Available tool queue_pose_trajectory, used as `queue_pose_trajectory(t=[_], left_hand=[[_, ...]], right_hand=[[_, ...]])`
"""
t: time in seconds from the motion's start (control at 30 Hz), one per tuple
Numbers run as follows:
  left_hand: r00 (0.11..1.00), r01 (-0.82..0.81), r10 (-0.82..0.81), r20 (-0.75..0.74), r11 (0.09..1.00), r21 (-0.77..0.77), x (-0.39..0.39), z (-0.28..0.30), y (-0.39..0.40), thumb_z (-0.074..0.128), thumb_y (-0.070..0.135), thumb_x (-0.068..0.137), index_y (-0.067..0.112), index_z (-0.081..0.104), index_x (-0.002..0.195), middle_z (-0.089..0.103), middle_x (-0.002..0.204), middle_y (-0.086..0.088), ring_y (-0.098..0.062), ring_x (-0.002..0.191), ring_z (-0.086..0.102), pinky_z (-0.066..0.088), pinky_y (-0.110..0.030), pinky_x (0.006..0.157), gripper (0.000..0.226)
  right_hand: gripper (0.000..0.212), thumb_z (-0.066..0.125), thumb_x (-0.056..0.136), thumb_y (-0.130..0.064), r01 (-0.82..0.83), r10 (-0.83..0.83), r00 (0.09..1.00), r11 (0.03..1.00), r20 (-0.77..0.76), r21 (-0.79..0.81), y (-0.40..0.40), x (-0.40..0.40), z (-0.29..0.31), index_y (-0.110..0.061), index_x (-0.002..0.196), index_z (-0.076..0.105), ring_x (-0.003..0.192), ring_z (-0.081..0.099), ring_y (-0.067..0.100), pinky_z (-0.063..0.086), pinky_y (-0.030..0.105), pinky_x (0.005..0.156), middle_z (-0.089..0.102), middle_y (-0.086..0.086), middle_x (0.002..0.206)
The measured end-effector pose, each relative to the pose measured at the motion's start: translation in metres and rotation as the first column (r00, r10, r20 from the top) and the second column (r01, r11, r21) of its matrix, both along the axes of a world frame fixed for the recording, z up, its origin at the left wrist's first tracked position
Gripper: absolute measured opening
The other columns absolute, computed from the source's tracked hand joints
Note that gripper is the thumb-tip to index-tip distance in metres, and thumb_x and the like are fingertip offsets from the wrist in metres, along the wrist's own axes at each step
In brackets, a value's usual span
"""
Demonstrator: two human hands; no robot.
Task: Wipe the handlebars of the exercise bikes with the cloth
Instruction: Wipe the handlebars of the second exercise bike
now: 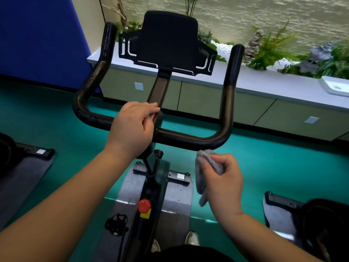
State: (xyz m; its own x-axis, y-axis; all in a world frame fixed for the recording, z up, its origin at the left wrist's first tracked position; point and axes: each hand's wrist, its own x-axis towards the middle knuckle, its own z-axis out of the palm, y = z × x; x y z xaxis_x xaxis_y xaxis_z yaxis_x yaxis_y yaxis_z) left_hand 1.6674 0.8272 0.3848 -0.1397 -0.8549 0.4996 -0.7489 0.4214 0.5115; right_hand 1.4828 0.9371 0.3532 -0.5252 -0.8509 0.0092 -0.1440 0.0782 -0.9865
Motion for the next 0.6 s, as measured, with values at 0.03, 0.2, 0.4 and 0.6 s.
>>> queue_pose_trajectory(t=[0.03, 0.2, 0.4, 0.6], left_hand=[[1.000, -0.002, 0.002, 0.000, 1.000, 0.001, 0.000, 0.000, 0.000, 0.041, 0.007, 0.079, 0.012, 0.071, 0.107, 0.069, 0.111, 0.002, -0.017, 0.110, 0.056, 0.043, -0.029, 0.100, 0.041], [1.000, -0.012, 0.012, 0.019, 1.000, 0.001, 0.001, 0.000, 0.000, 0.041, 0.008, 0.079, 0.013, 0.071, 0.108, 0.069, 0.111, 0.003, -0.016, 0.111, 0.056, 0.041, -0.026, 0.100, 0.042], [1.000, -0.007, 0.007, 0.022, 1.000, -0.001, 0.000, 0.000, 0.000, 0.041, 0.008, 0.081, 0.013, 0.071, 0.108, 0.069, 0.112, 0.003, -0.016, 0.111, 0.056, 0.041, -0.026, 0.100, 0.041], [1.000, -0.008, 0.008, 0.028, 1.000, -0.002, 0.001, -0.001, 0.000, 0.042, 0.007, 0.081, 0.013, 0.070, 0.108, 0.069, 0.112, 0.002, -0.017, 0.111, 0.056, 0.040, -0.026, 0.100, 0.040]], right_hand=[[0.019, 0.077, 0.077, -0.010, -0.019, 0.019, 0.999, 1.000, 0.029, 0.002, -0.003, 0.010, 0.001, -0.014, 0.075, 0.060, 0.070, 0.060, 0.003, 0.047, 0.013, 0.065, 0.065, -0.006, 0.077], [0.020, 0.078, 0.077, -0.012, -0.109, 0.109, 0.985, 0.994, 0.136, -0.011, -0.008, 0.039, 0.003, -0.022, 0.070, 0.062, 0.064, 0.060, 0.006, 0.048, 0.021, 0.060, 0.066, -0.010, 0.066], [0.017, 0.077, 0.079, -0.020, 0.103, -0.110, 0.990, 0.991, 0.085, 0.090, -0.001, -0.006, -0.003, -0.015, 0.078, 0.061, 0.069, 0.060, 0.006, 0.049, 0.021, 0.064, 0.065, -0.005, 0.076], [0.019, 0.076, 0.078, -0.015, -0.057, 0.042, 0.988, 0.993, 0.147, 0.100, -0.009, 0.028, 0.002, -0.011, 0.077, 0.058, 0.064, 0.057, 0.006, 0.046, 0.015, 0.058, 0.062, -0.001, 0.071]])
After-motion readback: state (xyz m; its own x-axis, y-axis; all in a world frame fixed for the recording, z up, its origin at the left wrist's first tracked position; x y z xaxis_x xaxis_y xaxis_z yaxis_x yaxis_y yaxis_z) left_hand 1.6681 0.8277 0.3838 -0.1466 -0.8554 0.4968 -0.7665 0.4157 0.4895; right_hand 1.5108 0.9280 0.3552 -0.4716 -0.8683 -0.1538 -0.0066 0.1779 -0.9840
